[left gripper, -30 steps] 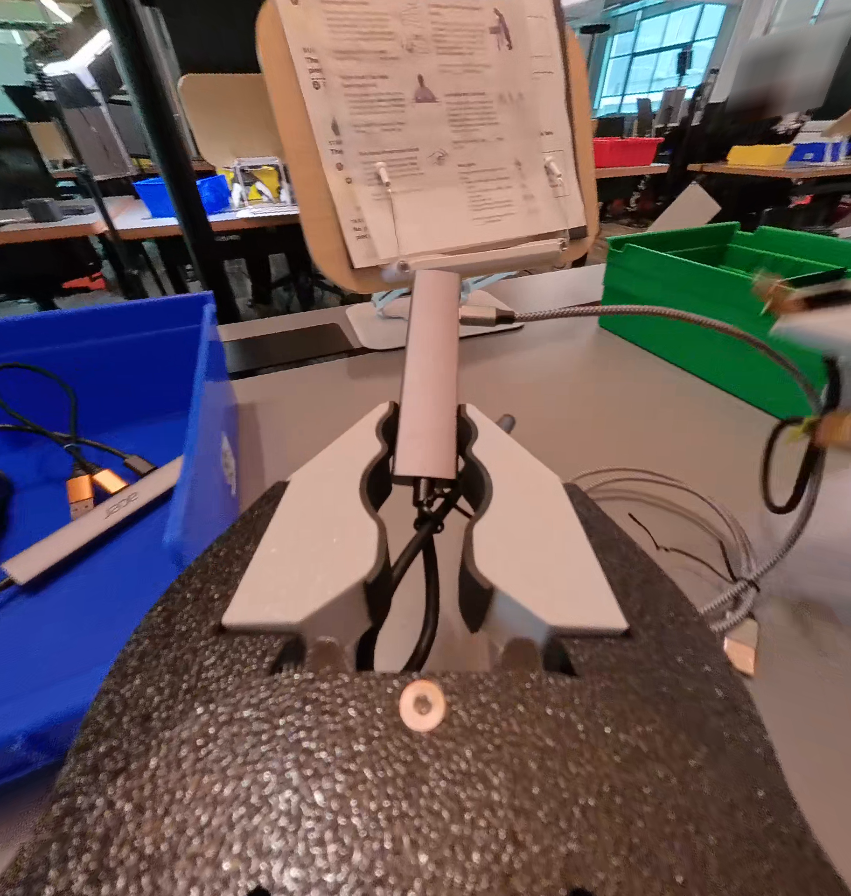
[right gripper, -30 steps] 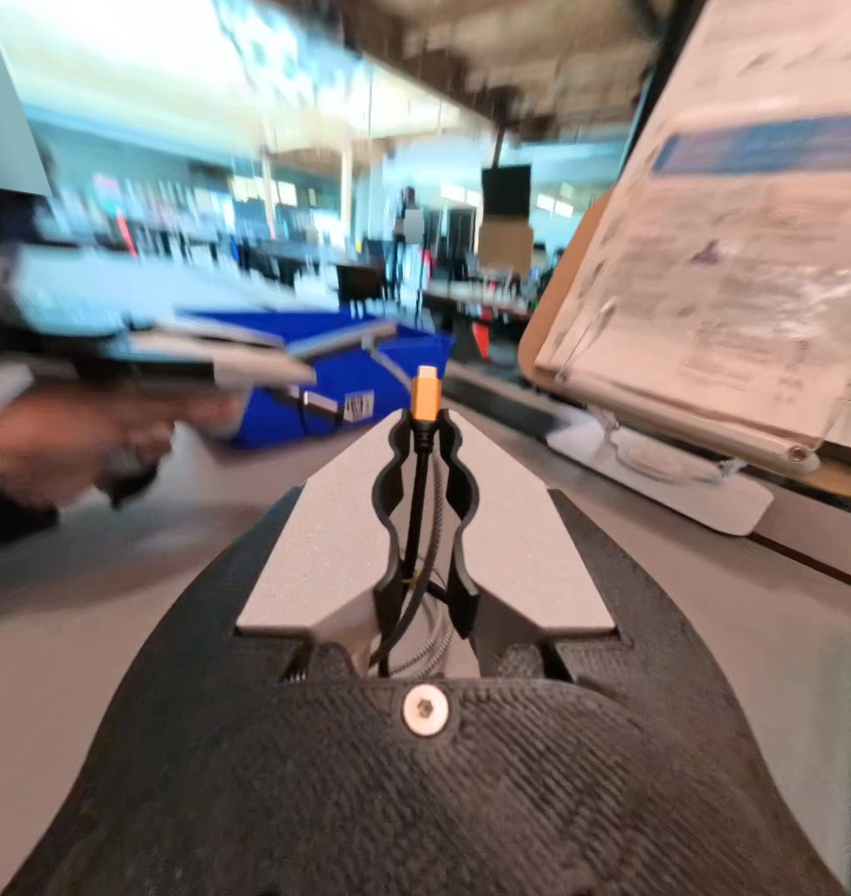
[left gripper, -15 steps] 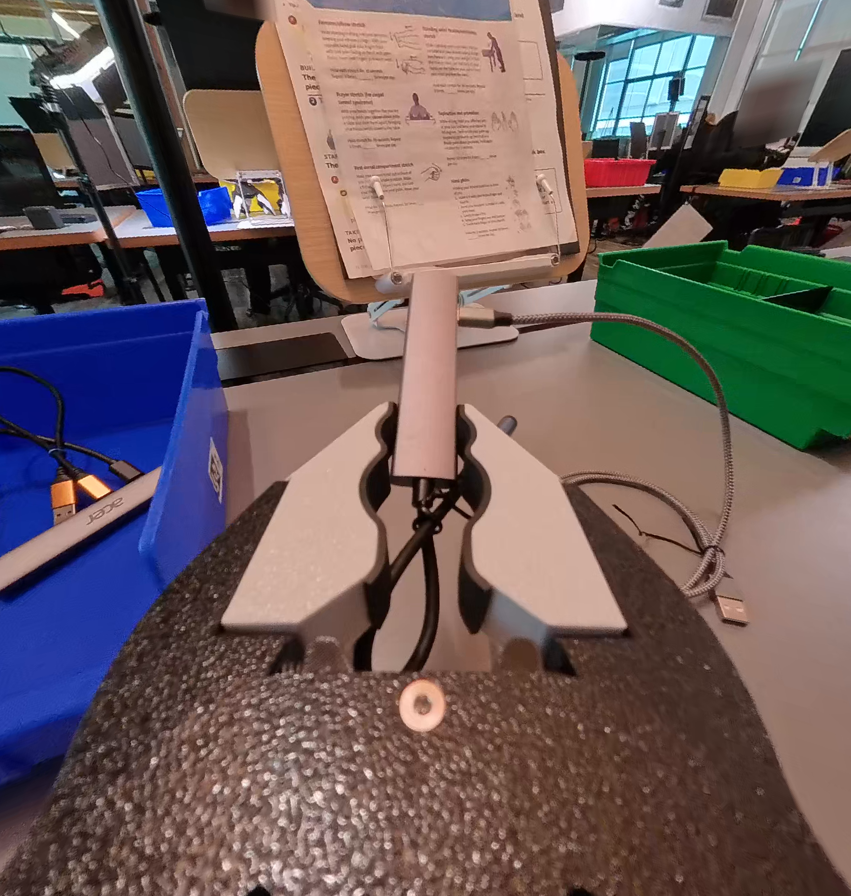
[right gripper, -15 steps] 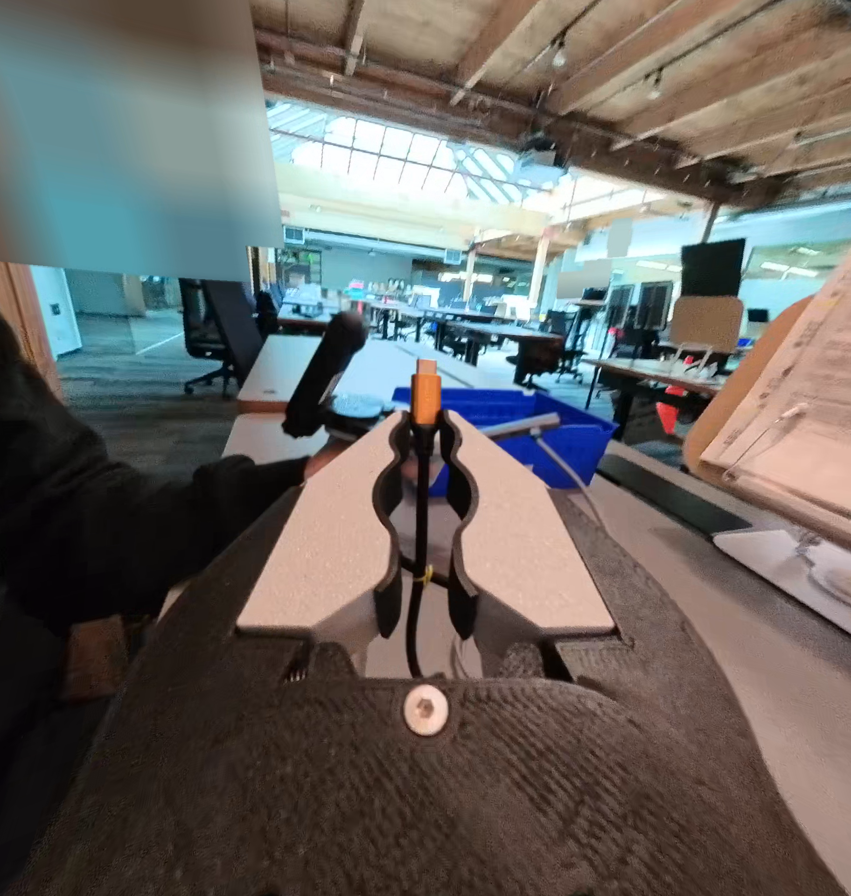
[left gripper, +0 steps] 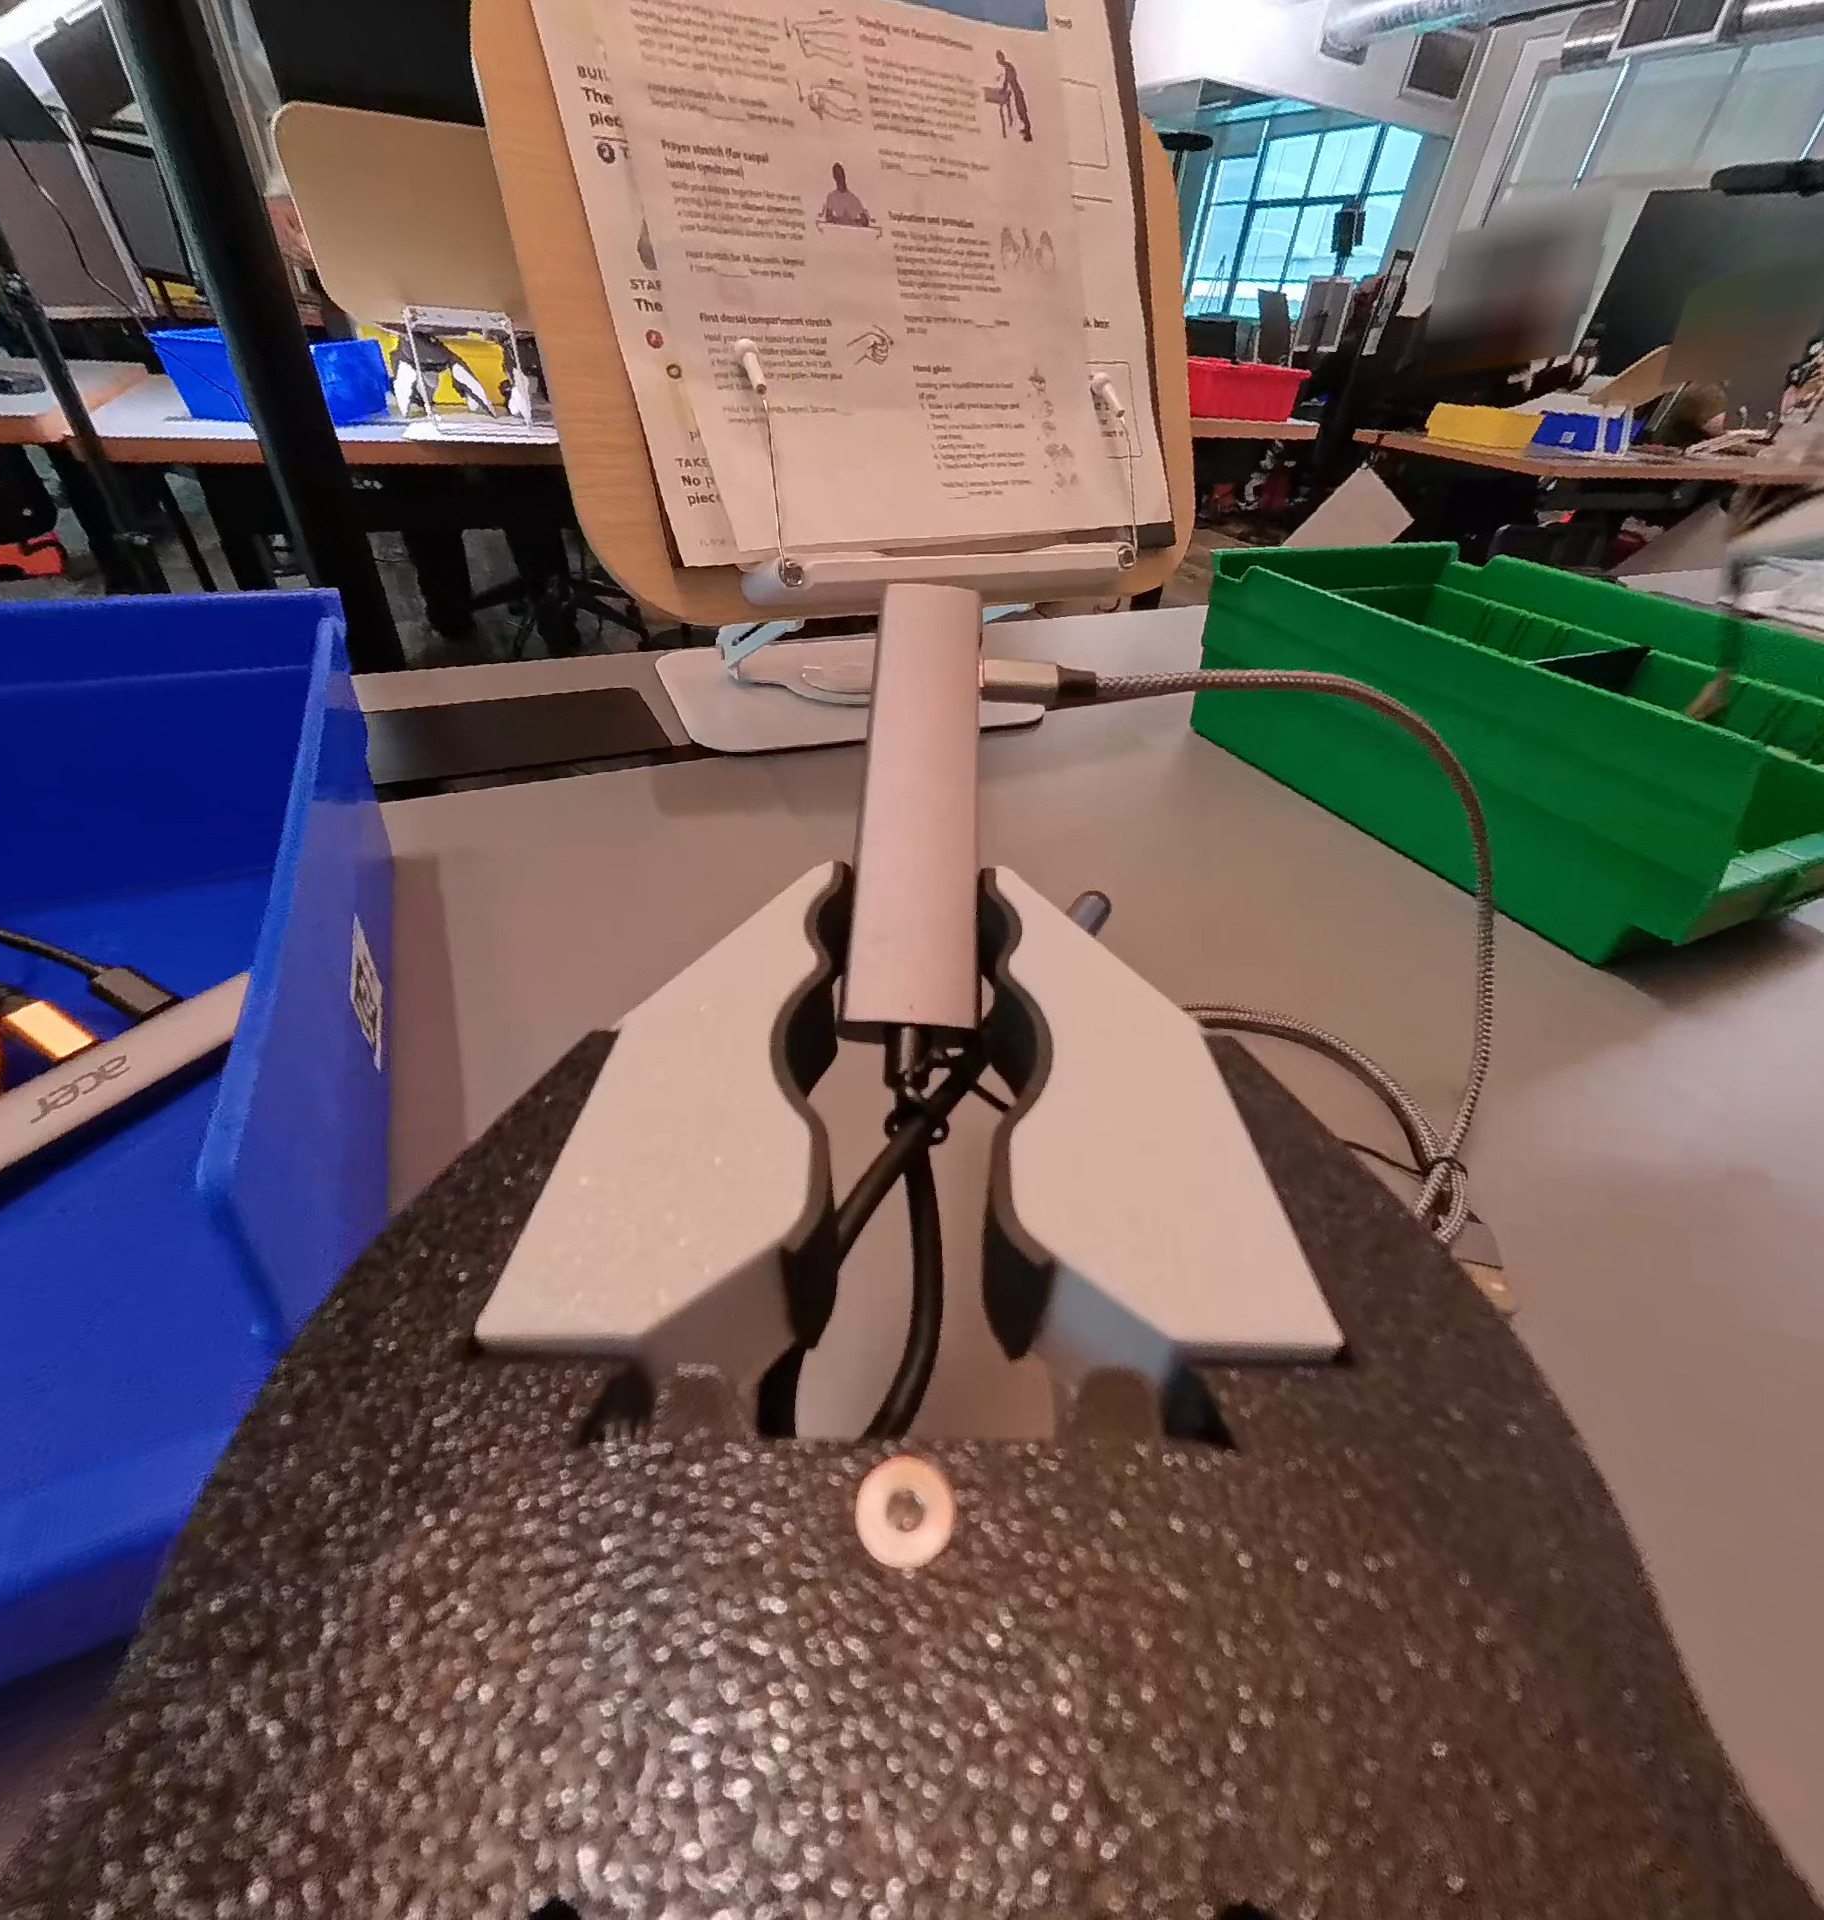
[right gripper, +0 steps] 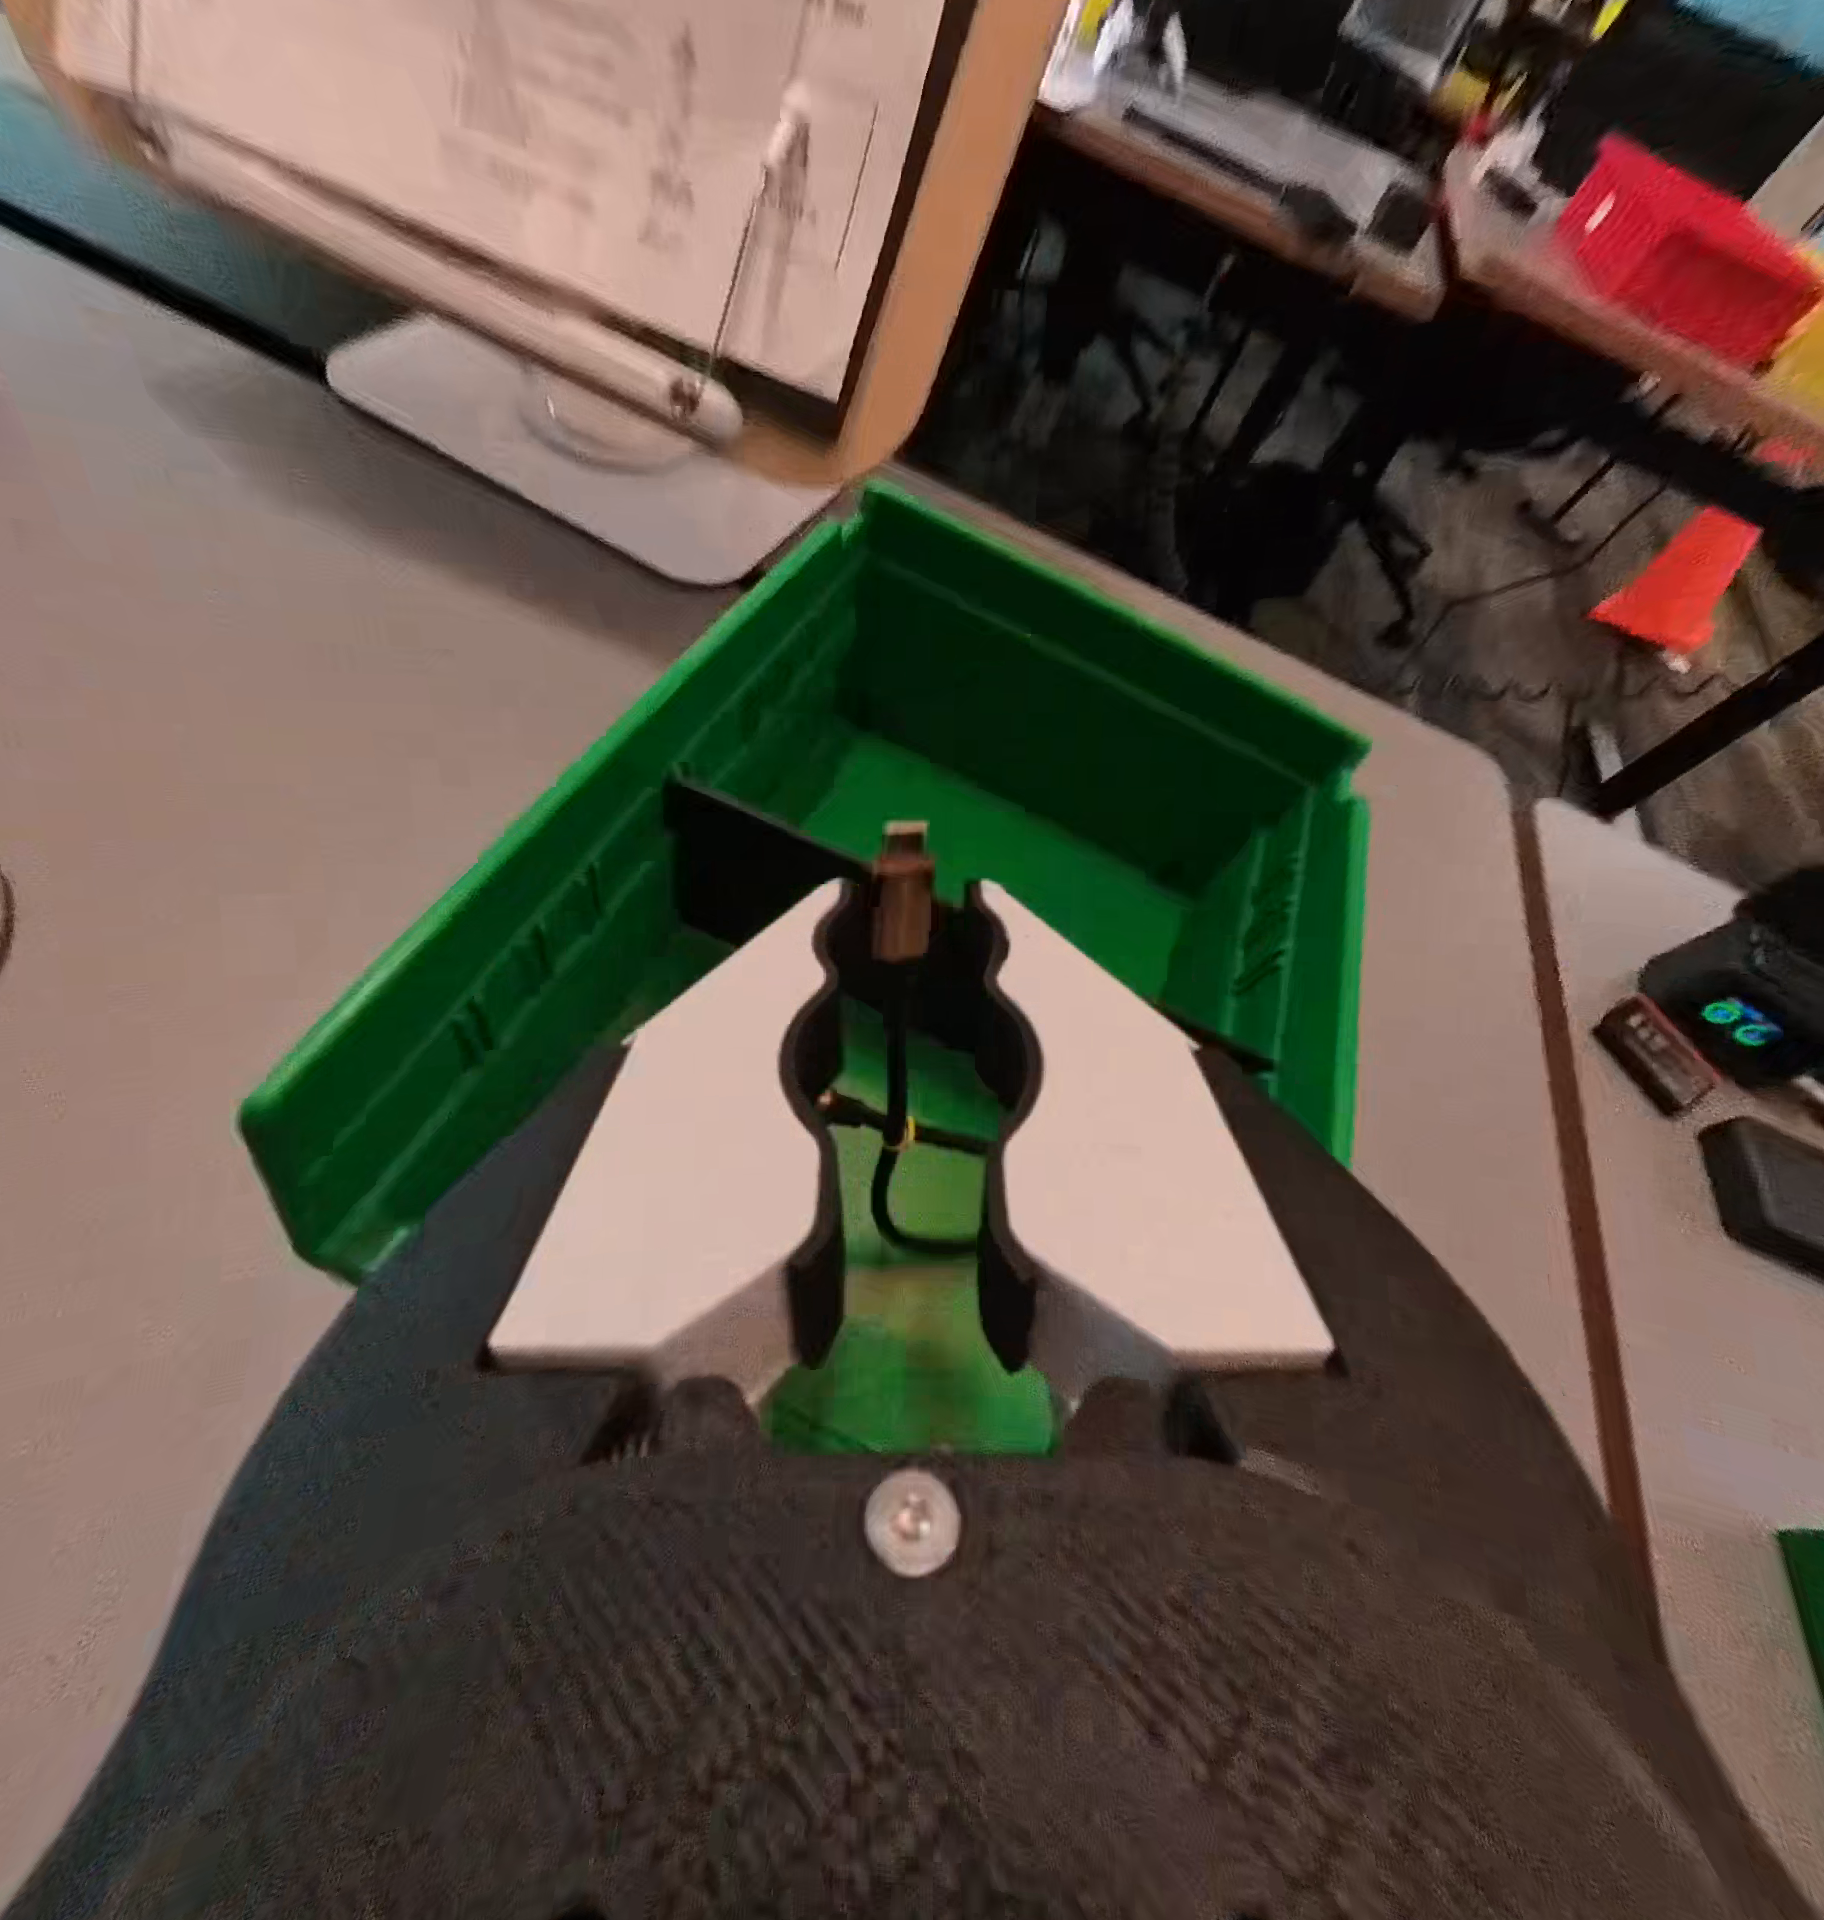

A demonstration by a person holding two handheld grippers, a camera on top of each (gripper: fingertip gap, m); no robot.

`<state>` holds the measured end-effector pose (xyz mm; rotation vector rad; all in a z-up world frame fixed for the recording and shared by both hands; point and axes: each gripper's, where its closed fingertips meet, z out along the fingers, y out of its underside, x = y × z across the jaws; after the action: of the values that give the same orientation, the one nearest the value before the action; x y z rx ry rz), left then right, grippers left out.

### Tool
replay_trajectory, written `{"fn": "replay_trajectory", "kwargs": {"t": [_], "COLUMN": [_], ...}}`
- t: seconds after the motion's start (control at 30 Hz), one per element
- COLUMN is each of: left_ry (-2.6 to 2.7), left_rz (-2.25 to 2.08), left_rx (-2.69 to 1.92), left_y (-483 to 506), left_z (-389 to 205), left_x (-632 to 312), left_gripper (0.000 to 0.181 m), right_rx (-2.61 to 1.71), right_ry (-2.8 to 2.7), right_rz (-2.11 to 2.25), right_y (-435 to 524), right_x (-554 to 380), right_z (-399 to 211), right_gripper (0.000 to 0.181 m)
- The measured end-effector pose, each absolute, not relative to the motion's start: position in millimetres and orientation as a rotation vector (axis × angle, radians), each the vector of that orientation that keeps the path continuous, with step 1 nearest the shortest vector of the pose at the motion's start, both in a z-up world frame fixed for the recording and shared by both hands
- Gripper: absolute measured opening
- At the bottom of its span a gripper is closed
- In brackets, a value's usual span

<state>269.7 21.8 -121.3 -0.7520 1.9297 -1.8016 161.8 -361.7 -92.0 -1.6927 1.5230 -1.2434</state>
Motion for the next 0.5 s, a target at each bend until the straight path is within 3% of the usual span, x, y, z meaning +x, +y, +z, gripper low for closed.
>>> {"fn": "replay_trajectory", "kwargs": {"t": [0.07,0.23,0.5], "left_ry": [1.930,1.942,2.067], "left_rz": [-1.810,-1.806,-1.784], "left_rx": [-0.751,-0.736,-0.623], "left_y": [22,20,0], "left_z": [-121,-121,-130], "left_x": [270,268,253], "left_gripper": [0.022,0.022,0.022], "right_rx": [-1.750,-1.614,-1.620], "right_ry": [1.543,1.348,0.768], "right_rz": [-1.111,-1.123,-1.076], "right_y": [-349,-286,-93], "right_x": [163,162,193], "right_z": [-110,-68,-68], "right_gripper": [0.048,0.074,0.067]}}
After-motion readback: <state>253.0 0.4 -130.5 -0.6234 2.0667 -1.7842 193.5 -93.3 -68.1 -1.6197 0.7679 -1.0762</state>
